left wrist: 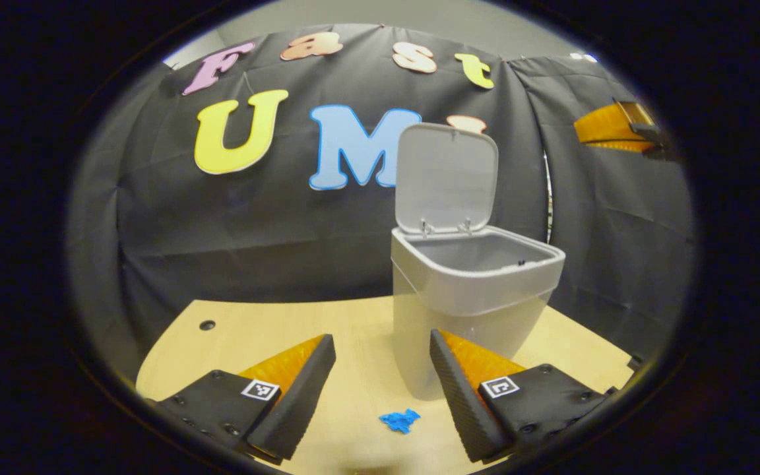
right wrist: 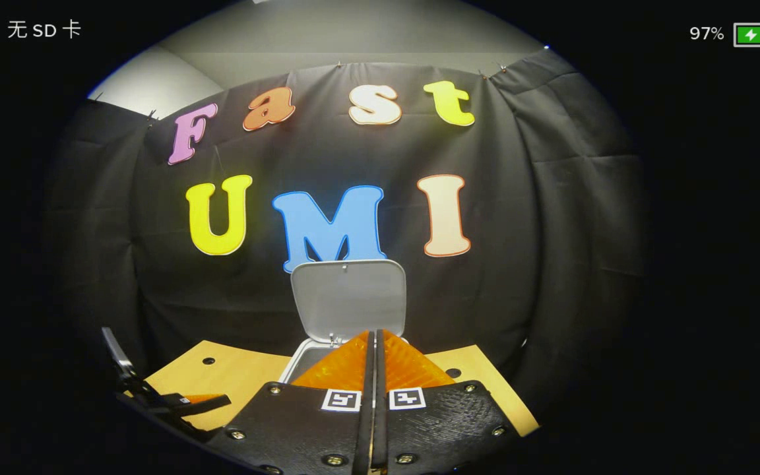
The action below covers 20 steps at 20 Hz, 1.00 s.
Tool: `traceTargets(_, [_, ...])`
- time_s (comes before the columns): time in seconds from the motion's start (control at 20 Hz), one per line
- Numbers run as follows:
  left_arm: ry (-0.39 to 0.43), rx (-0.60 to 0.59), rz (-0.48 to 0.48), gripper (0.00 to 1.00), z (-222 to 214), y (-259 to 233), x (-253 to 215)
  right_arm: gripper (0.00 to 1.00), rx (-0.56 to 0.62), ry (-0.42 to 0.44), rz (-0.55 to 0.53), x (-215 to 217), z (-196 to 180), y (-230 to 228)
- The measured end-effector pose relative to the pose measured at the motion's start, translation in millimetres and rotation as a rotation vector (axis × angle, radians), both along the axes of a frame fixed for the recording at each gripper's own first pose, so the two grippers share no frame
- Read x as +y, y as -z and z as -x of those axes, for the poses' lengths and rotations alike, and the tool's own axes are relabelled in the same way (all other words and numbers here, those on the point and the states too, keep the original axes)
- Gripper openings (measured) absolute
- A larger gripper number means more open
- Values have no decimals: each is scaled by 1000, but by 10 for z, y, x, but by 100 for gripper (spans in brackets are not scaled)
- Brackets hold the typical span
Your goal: Press the lid of the desktop garbage bin to open it, pick up the crumpled paper on the desktop and throw it into the bin, then pick up the pop can on the desktop and drop it into the bin, and finally close the garbage bin lid.
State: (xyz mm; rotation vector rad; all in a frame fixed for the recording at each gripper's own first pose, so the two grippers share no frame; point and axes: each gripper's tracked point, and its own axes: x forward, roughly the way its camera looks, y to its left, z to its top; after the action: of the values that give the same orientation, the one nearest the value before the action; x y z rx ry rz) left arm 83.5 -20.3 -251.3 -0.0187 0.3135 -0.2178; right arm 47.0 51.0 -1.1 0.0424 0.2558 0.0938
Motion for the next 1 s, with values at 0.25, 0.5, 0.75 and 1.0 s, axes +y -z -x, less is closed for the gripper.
traceTargets(0.25, [22, 96, -15, 96, -38, 649, -103, 1, 17, 50, 31, -235, 47, 9])
traceTargets(0.5, [41, 197, -35, 96, -110, 1194, -159, 1, 46, 91, 57, -452, 53, 55])
traceTargets(0.75, [45, 270, -32, 96, -118, 1643, -235, 2, 69, 111, 81, -558, 54, 108])
traceTargets(1.0, [70, 315, -63, 96, -103, 1956, -327, 1, 94, 124, 123, -648, 86, 159])
